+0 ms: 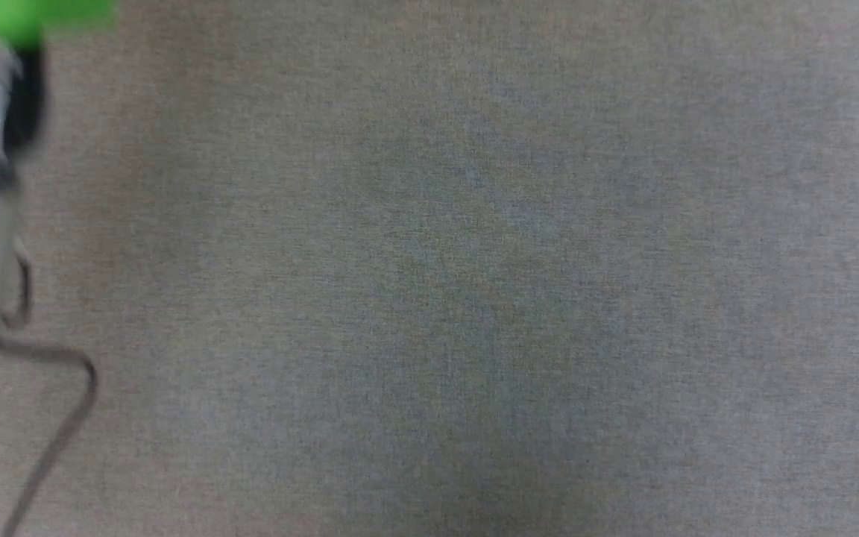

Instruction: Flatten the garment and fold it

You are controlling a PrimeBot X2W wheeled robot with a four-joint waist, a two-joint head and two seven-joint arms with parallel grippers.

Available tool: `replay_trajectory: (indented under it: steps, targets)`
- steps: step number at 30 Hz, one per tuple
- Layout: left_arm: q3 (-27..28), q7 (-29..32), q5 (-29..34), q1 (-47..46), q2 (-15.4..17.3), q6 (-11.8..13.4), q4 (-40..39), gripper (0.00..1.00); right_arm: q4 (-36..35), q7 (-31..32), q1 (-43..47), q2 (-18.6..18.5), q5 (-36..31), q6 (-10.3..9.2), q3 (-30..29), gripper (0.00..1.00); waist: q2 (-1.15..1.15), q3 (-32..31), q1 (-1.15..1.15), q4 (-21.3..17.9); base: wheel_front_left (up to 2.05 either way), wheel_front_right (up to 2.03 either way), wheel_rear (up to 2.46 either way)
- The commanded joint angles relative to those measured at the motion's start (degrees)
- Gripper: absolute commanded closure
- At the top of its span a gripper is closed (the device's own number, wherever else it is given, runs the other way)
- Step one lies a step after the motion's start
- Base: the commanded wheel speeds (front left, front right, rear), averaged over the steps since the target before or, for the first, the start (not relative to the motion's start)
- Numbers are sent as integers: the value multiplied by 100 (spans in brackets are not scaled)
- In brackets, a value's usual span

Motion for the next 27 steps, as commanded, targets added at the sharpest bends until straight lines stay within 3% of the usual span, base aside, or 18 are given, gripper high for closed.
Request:
replay_trajectory:
  steps: [1,6,9,12,20,27]
  targets:
    - [7,-26,39,436,41,35,-257,100,-437,165,458,-80,104,-12,-120,100,0,-240,-1,7,0,0,0]
    - [-65,-26,189,1910,100,307,-1220,100,-2140,816,2324,-125,277,-12,-749,100,0,-650,-1,-6,0,0,0]
    - [-251,-14,273,2657,193,433,-1476,100,-2755,1035,3305,27,316,-12,-1021,100,0,-868,-1,-31,0,0,0]
    - [-569,130,317,3256,327,392,-1576,100,-3120,1125,4216,200,369,-12,-1207,100,0,-1084,-1,-48,0,0,0]
    - [-1203,577,96,4500,403,434,-1530,100,-3284,1259,6005,555,472,-12,-1314,100,0,-1731,-1,-38,0,0,0]
    - [-1776,1259,-436,5385,451,268,-1277,100,-3120,1863,7424,478,839,-12,-1285,100,0,-2292,-1,-53,0,0,0]
